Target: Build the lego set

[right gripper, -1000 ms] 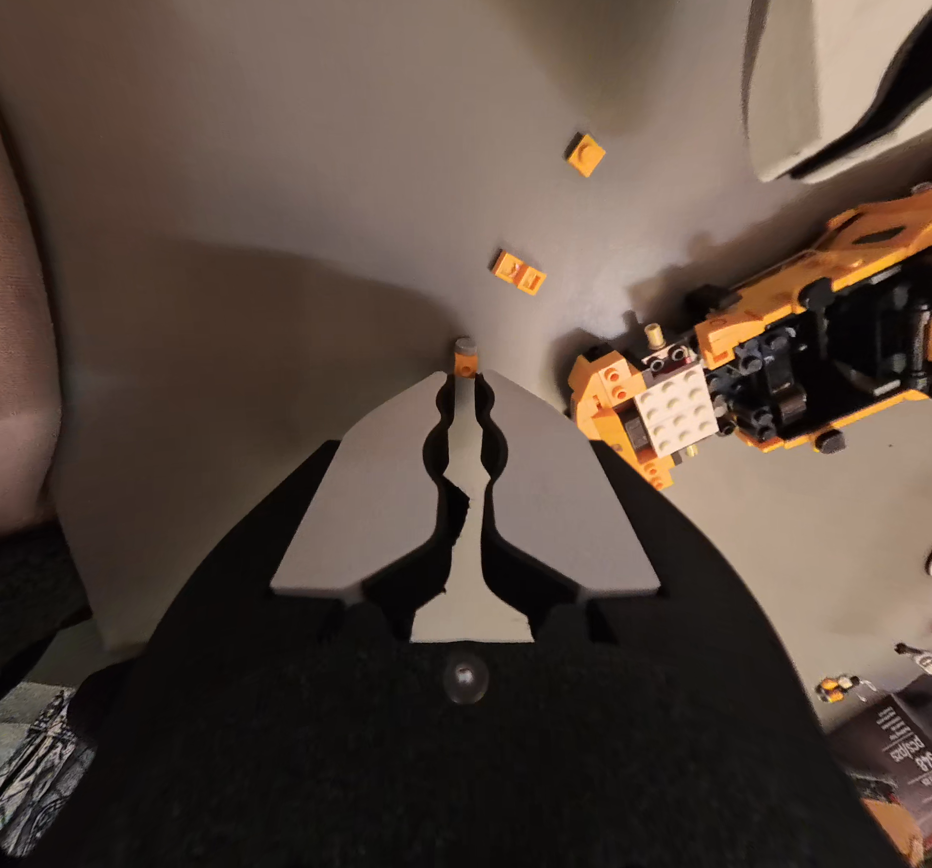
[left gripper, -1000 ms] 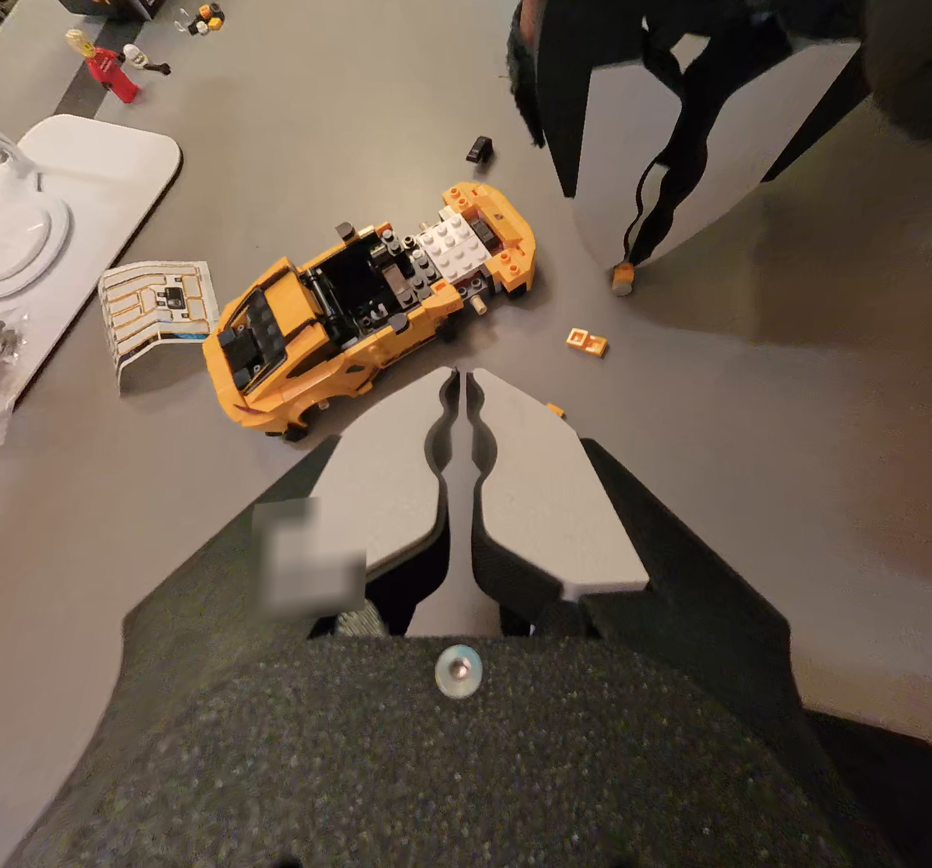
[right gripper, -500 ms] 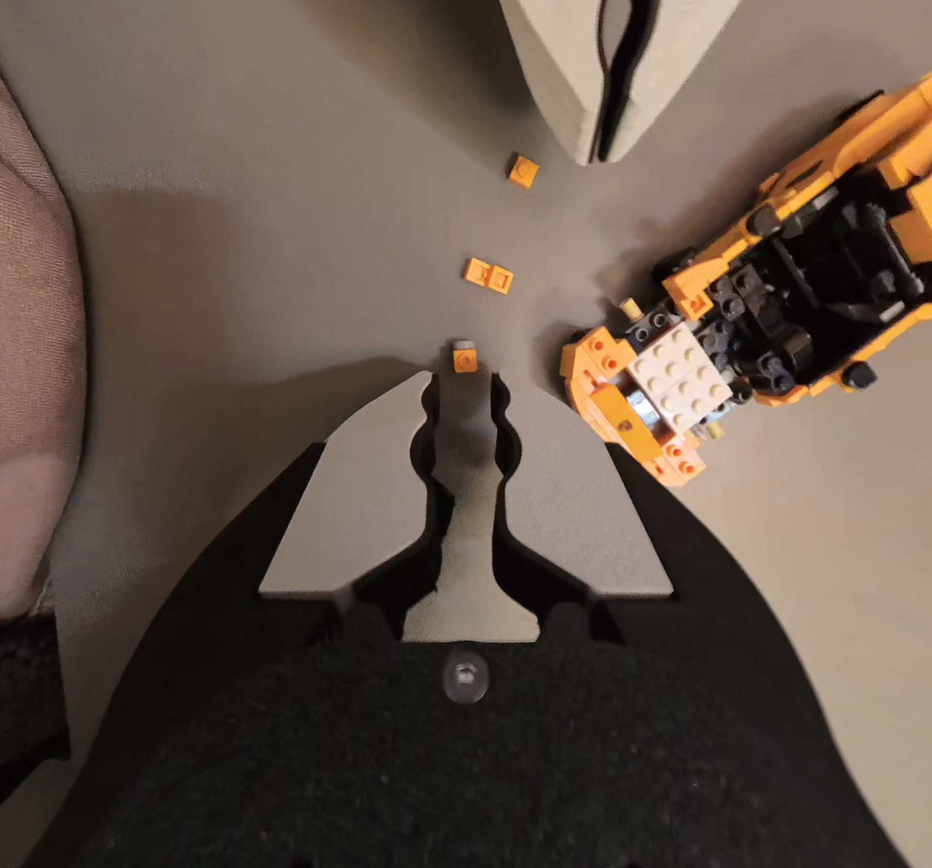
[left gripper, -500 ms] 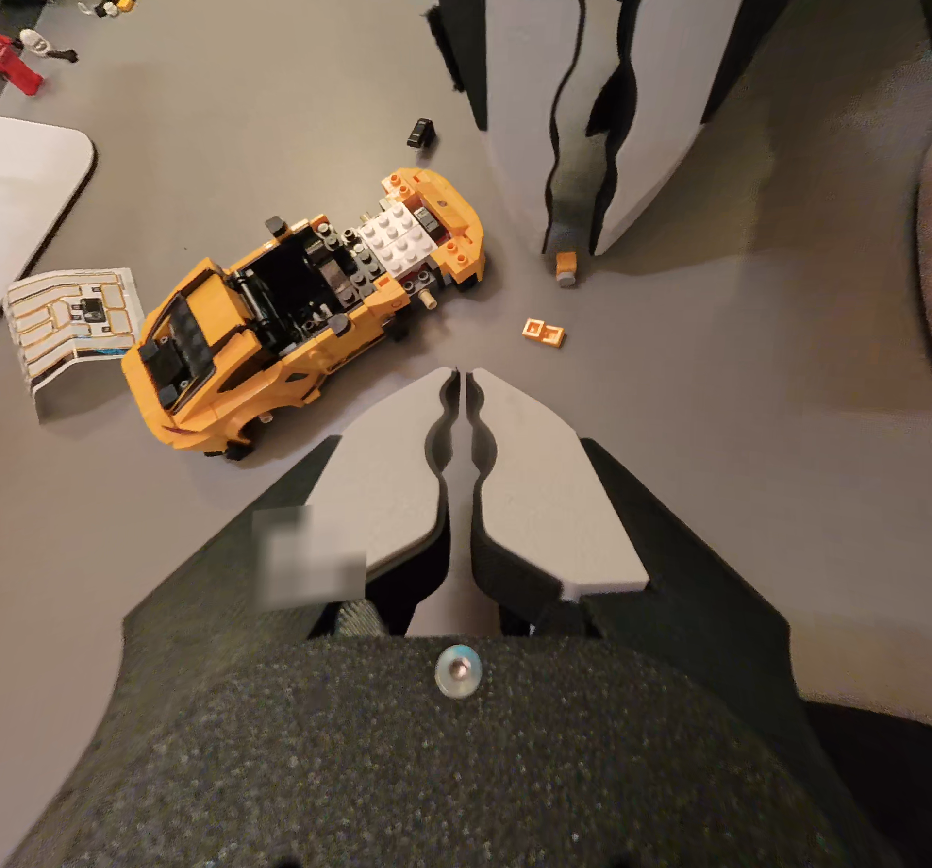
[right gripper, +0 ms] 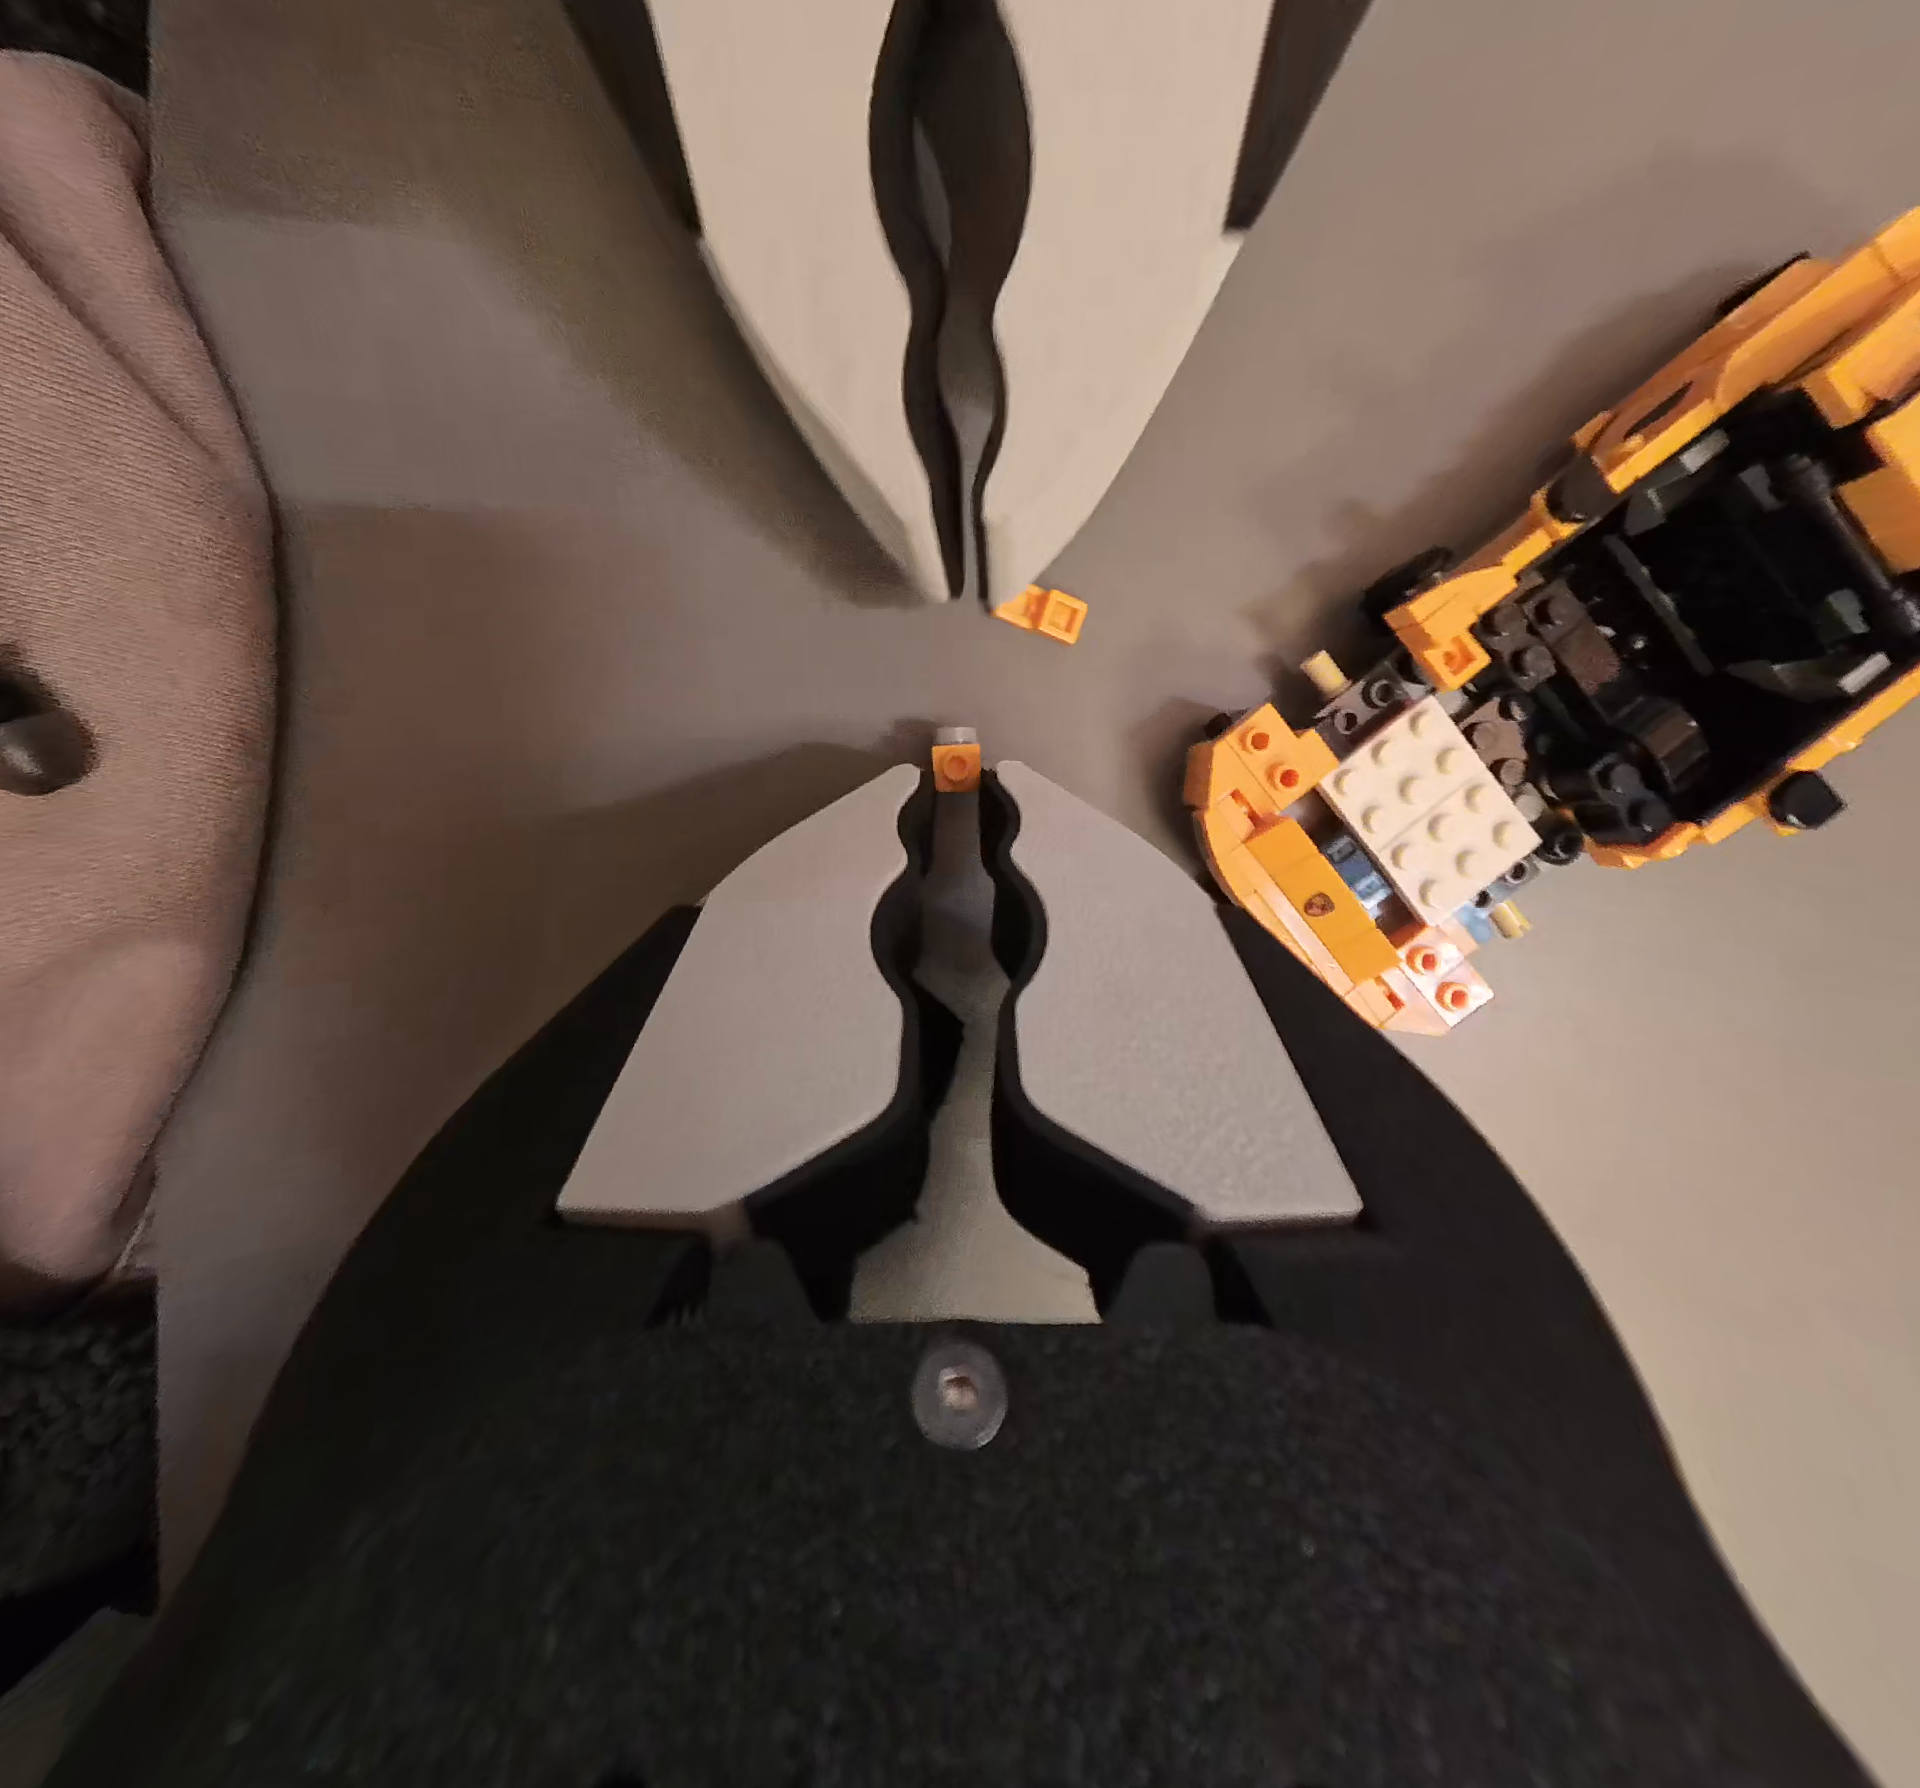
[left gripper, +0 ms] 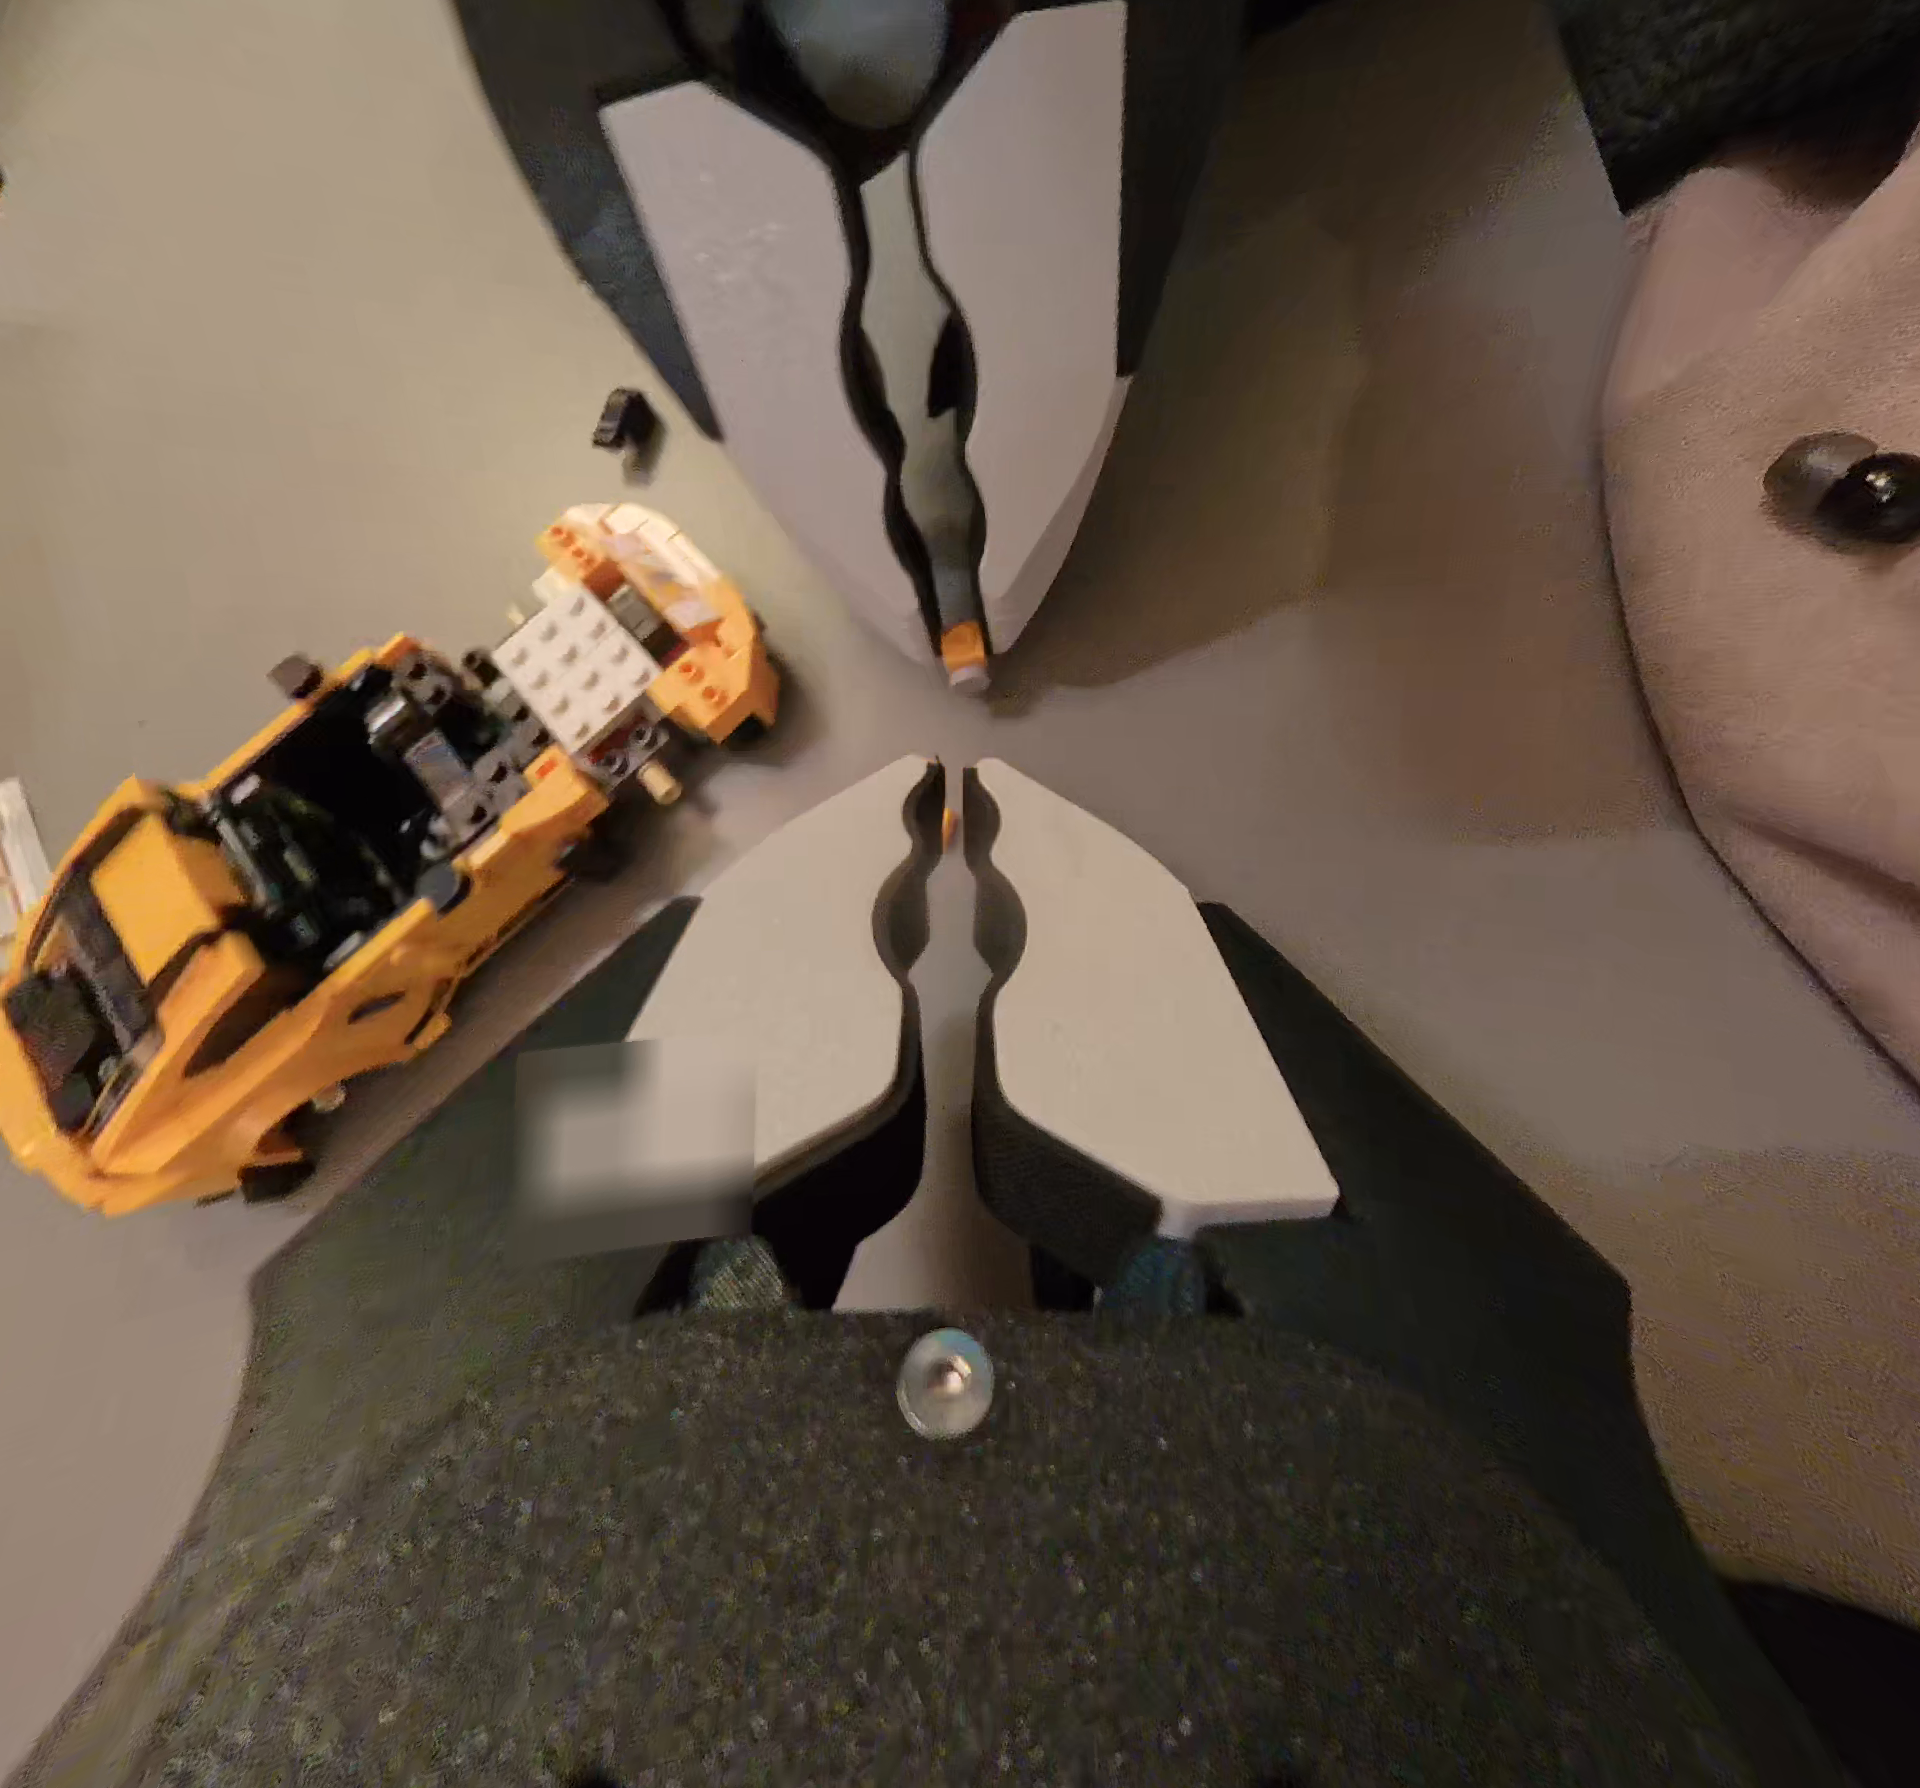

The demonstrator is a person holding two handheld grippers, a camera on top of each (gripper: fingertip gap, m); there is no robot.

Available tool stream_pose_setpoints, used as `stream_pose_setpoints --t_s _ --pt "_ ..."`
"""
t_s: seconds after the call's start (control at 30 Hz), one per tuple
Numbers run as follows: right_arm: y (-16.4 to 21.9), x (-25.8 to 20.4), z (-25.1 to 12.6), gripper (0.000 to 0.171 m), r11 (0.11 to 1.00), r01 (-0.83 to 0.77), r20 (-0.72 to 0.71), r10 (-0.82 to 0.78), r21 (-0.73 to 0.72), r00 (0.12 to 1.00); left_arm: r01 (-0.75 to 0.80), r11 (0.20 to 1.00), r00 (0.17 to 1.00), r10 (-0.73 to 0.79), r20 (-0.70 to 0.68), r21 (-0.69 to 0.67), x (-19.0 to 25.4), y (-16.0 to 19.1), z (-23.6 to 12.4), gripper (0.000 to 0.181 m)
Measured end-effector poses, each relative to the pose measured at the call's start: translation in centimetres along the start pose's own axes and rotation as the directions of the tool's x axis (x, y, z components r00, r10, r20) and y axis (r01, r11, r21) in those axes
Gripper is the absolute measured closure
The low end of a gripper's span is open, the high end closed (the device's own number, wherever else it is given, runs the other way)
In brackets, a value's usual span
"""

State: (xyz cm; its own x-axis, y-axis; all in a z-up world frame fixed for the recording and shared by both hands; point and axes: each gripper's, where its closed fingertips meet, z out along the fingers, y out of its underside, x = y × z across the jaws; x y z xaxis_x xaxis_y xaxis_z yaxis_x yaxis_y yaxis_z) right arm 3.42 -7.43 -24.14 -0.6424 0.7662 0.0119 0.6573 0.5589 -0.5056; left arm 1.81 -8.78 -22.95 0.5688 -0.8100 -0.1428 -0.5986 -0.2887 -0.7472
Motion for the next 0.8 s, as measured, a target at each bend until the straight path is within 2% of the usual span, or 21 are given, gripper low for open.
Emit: stream_pose_setpoints --t_s 0.2,0.5,0.8 --pt "-0.5 -0.3 0.4 0.164 1.000 0.008 0.001 -0.008 -0.023 1.000 -0.078 0.995 0.997 0.080 0.020 -0.056 0.8 0.0 1.4 0.180" --pt "-1.3 -0.5 -0.1 0.164 0.999 -0.013 0.021 0.012 0.038 1.000 -0.064 0.996 0.998 0.065 0.012 -0.063 0.9 0.1 2.0 0.180" --pt "-0.4 -0.9 0.4 0.164 1.000 -0.027 0.034 0.027 0.008 0.999 -0.082 0.992 0.996 0.086 0.030 -0.097 0.6 0.5 2.1 0.177"
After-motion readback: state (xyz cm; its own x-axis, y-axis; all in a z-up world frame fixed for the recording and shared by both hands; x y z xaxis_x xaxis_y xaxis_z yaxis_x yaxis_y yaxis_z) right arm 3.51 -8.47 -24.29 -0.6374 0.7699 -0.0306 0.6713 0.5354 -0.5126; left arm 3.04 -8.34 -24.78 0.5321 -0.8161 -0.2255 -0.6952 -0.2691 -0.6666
